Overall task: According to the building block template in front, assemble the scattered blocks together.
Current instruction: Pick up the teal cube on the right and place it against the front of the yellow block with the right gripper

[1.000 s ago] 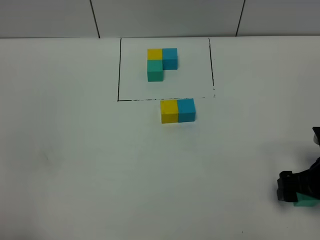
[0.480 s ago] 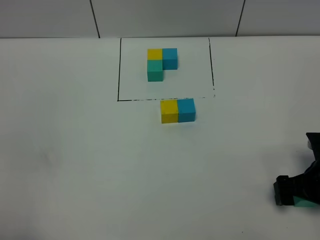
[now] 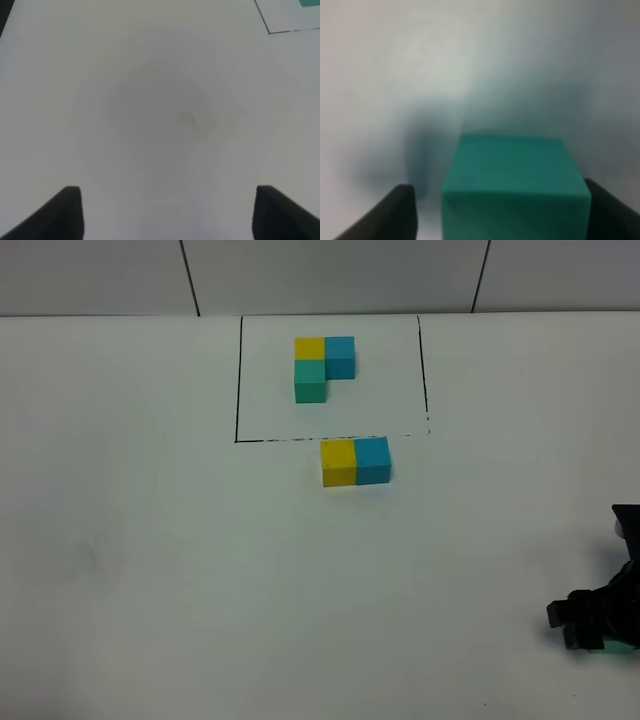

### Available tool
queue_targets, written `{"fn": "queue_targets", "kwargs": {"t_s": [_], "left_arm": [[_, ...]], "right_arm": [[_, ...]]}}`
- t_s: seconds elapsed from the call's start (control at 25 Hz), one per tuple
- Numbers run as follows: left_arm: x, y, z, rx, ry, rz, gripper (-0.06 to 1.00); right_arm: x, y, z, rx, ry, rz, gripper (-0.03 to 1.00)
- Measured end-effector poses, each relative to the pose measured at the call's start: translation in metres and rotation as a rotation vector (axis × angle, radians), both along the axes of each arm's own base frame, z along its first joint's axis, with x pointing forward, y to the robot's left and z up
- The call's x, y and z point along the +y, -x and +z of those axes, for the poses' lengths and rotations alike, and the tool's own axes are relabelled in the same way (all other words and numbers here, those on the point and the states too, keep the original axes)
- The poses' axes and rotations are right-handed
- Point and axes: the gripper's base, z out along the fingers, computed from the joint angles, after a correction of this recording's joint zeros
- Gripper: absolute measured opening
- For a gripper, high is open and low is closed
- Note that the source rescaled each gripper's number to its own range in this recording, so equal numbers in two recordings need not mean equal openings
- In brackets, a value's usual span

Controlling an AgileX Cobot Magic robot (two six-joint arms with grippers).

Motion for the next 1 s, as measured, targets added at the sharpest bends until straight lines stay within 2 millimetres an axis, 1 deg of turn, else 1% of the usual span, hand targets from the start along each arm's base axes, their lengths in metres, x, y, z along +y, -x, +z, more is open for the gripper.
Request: {"fn": "queue_targets", "kwargs": {"t_s": [0.4, 0.48, 0.52, 0.56, 0.6, 0.84, 0.92, 1.0], "left_arm": [[0.000, 0.000, 0.000, 0.000, 0.000, 0.000, 0.62], [0.000, 0.000, 0.000, 0.000, 0.000, 0.000, 0.62], [0.000, 0.000, 0.000, 0.000, 0.000, 0.000, 0.62], [0.000, 0.000, 0.000, 0.000, 0.000, 0.000, 0.62], [0.000, 0.000, 0.000, 0.000, 0.000, 0.000, 0.62], [0.000, 0.000, 0.000, 0.000, 0.000, 0.000, 0.62], [0.000, 0.000, 0.000, 0.000, 0.000, 0.000, 0.62], [0.000, 0.000, 0.000, 0.000, 0.000, 0.000, 0.62]], "right_arm": [[0.000, 0.002, 0.000, 0.017, 0.004, 0.008, 0.30], [0.000, 0.002, 0.000, 0.019, 0.004, 0.008, 0.23], [0.000, 0.002, 0.000, 0.019, 0.004, 0.008, 0.15], [0.000, 0.002, 0.000, 0.019, 0.005, 0.009, 0.06], [0.000, 0.002, 0.000, 0.022, 0.004, 0.004, 0.00], [0.000, -0.001, 0.002, 0.034, 0.000, -0.025, 0.00], [0.001, -0.005, 0.007, 0.069, -0.005, -0.043, 0.00], [0.010, -0.012, 0.016, 0.098, -0.008, -0.020, 0.00]]}}
